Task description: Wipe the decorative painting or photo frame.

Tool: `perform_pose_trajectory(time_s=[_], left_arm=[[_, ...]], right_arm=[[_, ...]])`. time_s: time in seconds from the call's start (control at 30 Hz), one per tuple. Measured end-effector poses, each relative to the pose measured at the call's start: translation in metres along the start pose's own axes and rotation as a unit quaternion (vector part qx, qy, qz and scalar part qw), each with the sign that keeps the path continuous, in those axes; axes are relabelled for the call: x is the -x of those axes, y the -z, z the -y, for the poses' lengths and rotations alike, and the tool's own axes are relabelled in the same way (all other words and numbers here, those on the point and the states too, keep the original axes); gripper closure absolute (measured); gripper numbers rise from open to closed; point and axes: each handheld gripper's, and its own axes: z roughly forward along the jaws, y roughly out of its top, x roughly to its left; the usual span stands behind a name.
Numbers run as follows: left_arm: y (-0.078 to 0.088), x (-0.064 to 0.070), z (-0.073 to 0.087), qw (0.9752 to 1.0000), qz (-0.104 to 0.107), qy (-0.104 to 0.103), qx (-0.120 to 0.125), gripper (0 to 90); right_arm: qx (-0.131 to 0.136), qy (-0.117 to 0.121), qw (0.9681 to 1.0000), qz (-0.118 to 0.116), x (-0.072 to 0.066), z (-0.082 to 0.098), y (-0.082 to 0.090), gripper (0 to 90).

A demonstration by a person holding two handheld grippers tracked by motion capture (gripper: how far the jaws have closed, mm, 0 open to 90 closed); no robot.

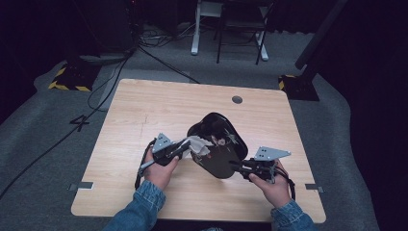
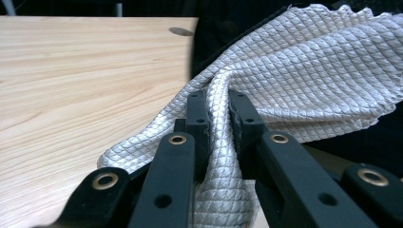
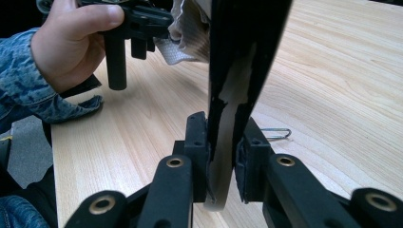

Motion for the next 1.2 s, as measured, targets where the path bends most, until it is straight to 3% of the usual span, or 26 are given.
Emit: perform_pose_trajectory(time_s=[0.1,0.2,0.53,0.67,0.8,0.9,1.2], left_arm=[[0.0,-0.001,0.001,1.0,-0.001,0.006,0.0,80.7],[-0.002,0.006,0.002,0.9999,-0.001,-0.01,-0.009,80.7],[-0.013,0.034,0.008,0.9984,0.036,-0.03,-0.03,80.7],[-0.015,0.038,0.009,0.9977,0.043,-0.037,-0.036,80.7],[-0.015,0.036,0.009,0.9978,0.046,-0.032,-0.035,80.5],[-0.013,0.03,0.008,0.9984,0.031,-0.033,-0.035,80.5],[-0.007,0.002,0.008,0.9996,-0.007,-0.003,-0.028,80.5]], right_arm=[[0.0,-0.001,1.0,0.0,0.0,0.0,0.0,78.6],[0.0,-0.003,1.0,0.0,0.0,0.0,0.0,78.6],[0.0,-0.007,1.0,0.003,0.002,0.0,0.001,78.6],[0.001,-0.008,1.0,0.002,0.003,0.0,0.001,78.6],[0.001,-0.008,1.0,0.002,0.004,0.0,0.001,78.7],[0.001,-0.007,1.0,0.002,0.004,0.0,0.001,78.7],[0.001,-0.007,1.0,-0.001,0.004,0.0,0.001,78.7]])
